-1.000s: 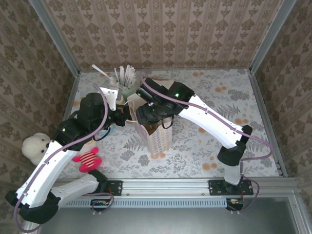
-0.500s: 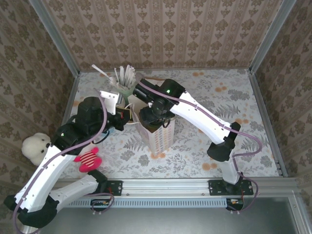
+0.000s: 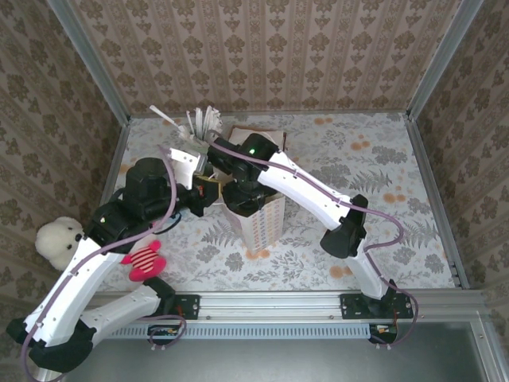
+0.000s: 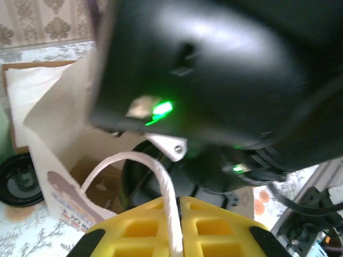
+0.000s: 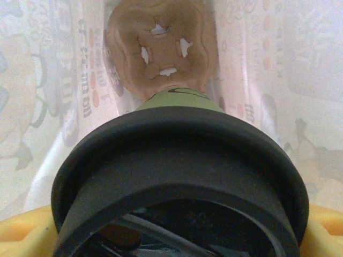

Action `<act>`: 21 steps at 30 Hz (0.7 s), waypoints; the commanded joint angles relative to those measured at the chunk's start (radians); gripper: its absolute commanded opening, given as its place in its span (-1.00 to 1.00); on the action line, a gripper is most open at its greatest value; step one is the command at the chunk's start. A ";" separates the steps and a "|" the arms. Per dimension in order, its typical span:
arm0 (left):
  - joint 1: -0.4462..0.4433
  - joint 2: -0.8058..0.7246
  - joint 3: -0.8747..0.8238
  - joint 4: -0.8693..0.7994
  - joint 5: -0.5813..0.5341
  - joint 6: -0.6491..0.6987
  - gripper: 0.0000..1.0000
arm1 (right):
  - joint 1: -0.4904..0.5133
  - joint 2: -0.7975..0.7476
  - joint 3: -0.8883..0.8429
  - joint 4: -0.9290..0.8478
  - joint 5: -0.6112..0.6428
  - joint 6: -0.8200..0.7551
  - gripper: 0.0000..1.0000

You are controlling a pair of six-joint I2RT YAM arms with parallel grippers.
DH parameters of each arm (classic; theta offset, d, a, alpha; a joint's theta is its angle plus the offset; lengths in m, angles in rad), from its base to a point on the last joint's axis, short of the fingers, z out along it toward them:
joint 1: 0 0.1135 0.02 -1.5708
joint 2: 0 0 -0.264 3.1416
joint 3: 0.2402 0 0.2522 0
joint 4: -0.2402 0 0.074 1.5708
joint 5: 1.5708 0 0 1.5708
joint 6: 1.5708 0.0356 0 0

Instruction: Pack the takeout coffee

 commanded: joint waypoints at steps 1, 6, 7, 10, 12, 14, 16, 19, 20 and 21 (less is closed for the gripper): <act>0.004 -0.012 -0.002 0.030 0.077 0.060 -0.78 | 0.003 0.016 0.012 -0.142 -0.029 -0.027 0.23; 0.005 -0.034 0.003 0.025 0.080 0.087 -0.78 | -0.006 0.036 -0.009 -0.132 -0.054 -0.044 0.23; 0.004 -0.037 0.003 0.024 0.080 0.089 -0.78 | -0.006 0.038 -0.015 -0.129 -0.055 -0.045 0.23; 0.006 -0.039 0.004 0.008 0.041 0.083 -0.76 | -0.006 0.033 -0.031 -0.133 -0.051 -0.049 0.23; 0.006 -0.036 0.004 0.002 0.022 0.081 -0.74 | -0.007 0.023 -0.048 -0.140 -0.047 -0.052 0.23; 0.006 -0.033 0.001 0.004 0.007 0.076 -0.74 | -0.007 0.009 -0.061 -0.148 -0.047 -0.056 0.23; 0.005 -0.030 -0.004 0.007 -0.017 0.074 -0.74 | -0.006 -0.011 -0.082 -0.150 -0.044 -0.058 0.23; 0.005 -0.029 -0.011 0.022 -0.027 0.069 -0.75 | -0.007 -0.045 -0.142 -0.116 -0.056 -0.074 0.23; 0.005 -0.031 -0.010 0.026 -0.024 0.071 -0.73 | -0.006 -0.053 -0.164 -0.099 -0.062 -0.079 0.23; 0.006 -0.032 -0.004 0.019 -0.022 0.080 -0.64 | -0.008 -0.061 -0.185 -0.083 -0.073 -0.086 0.23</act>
